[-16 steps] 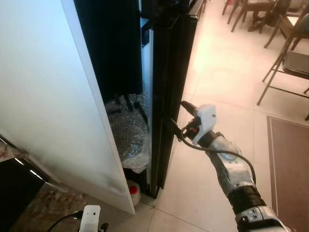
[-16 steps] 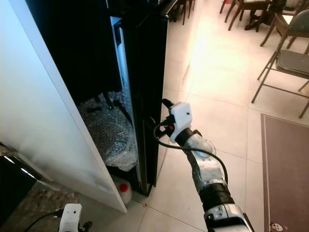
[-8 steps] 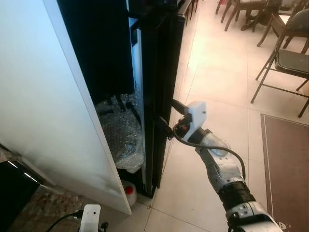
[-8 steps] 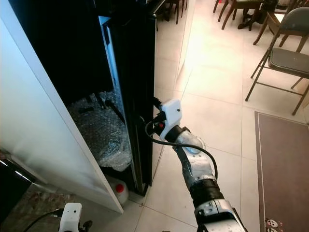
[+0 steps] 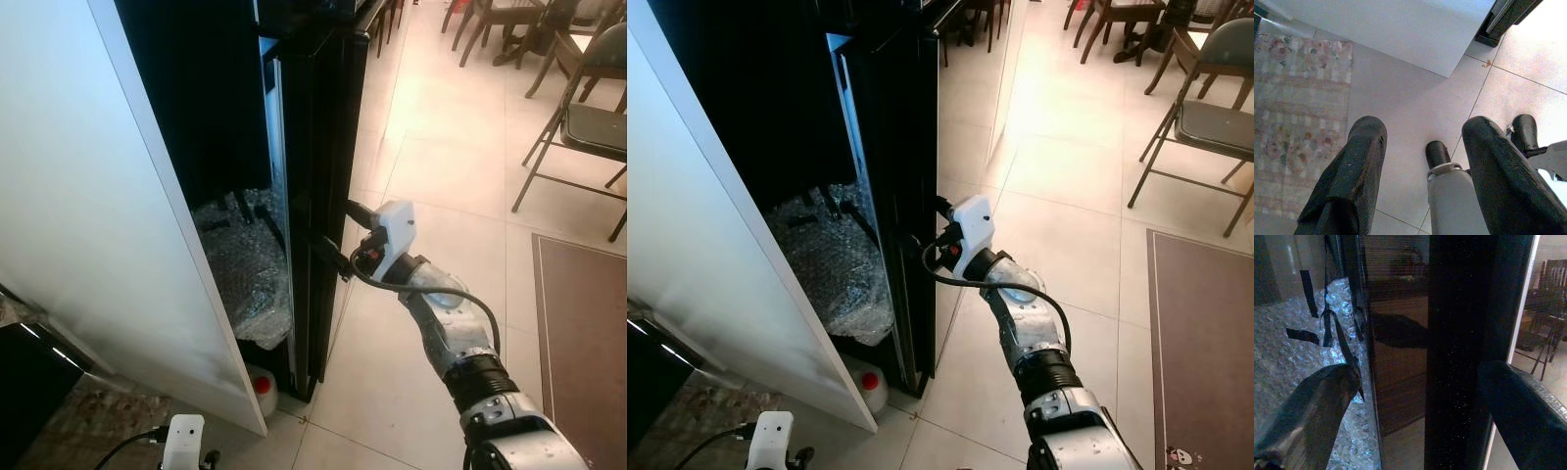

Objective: Restocking fridge

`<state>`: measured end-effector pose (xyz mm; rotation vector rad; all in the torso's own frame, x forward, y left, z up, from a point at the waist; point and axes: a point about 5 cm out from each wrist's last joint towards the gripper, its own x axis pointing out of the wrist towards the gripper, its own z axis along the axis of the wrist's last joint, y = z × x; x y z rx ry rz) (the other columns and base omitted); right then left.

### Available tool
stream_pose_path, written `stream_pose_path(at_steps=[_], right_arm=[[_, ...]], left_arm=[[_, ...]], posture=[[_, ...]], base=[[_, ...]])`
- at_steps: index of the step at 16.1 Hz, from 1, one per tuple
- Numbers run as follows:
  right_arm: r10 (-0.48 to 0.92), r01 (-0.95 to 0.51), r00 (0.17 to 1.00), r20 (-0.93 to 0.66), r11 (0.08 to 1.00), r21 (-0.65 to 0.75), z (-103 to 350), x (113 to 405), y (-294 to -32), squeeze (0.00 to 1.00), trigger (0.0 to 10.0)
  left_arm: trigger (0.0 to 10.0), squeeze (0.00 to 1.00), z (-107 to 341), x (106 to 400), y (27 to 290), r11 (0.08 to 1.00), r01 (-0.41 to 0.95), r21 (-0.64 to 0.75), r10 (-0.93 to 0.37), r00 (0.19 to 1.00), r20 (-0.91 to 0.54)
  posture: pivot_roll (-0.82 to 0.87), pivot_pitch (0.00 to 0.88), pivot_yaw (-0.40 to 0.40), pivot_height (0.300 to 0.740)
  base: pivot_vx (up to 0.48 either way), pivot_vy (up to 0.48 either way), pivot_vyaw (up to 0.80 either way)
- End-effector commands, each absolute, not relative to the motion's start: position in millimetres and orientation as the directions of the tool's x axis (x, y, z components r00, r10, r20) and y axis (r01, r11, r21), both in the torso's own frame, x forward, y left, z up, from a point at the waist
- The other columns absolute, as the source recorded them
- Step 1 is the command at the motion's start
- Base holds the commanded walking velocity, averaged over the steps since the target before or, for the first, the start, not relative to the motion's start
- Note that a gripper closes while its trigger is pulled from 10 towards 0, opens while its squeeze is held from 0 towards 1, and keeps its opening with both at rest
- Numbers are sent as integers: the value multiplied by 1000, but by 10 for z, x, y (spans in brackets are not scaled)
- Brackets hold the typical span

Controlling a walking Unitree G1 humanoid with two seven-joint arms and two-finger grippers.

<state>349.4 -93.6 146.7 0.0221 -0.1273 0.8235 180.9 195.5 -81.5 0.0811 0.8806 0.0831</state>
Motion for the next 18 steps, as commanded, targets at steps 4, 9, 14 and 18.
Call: stream_pose_path(at_steps=[4, 9, 14, 18], right_arm=[[752, -752, 647, 127, 656, -56, 1598, 3606, -890, 0, 10000], [764, -765, 632, 132, 642, -50, 1677, 3679, -848, 0, 10000], [727, -727, 678, 113, 685, -45, 1724, 3788, -905, 0, 10000], [657, -658, 737, 161, 751, -52, 1586, 3682, -1112, 0, 10000]], left_arm=[[10000, 0, -841, 1753, 1981, 992, -40, 119, 118, 615, -779], [10000, 0, -845, 1741, 1994, 992, -48, 120, 124, 612, -781], [10000, 0, -844, 1742, 2008, 991, -50, 122, 127, 610, -782], [10000, 0, -863, 1711, 1973, 992, -39, 118, 117, 603, -789]], posture=[[-148, 56, 4, 740], [-135, 51, -5, 740], [-137, 60, -3, 740], [-154, 73, -4, 740]], base=[[0, 0, 0], [0, 0, 0], [0, 0, 0], [0, 0, 0]])
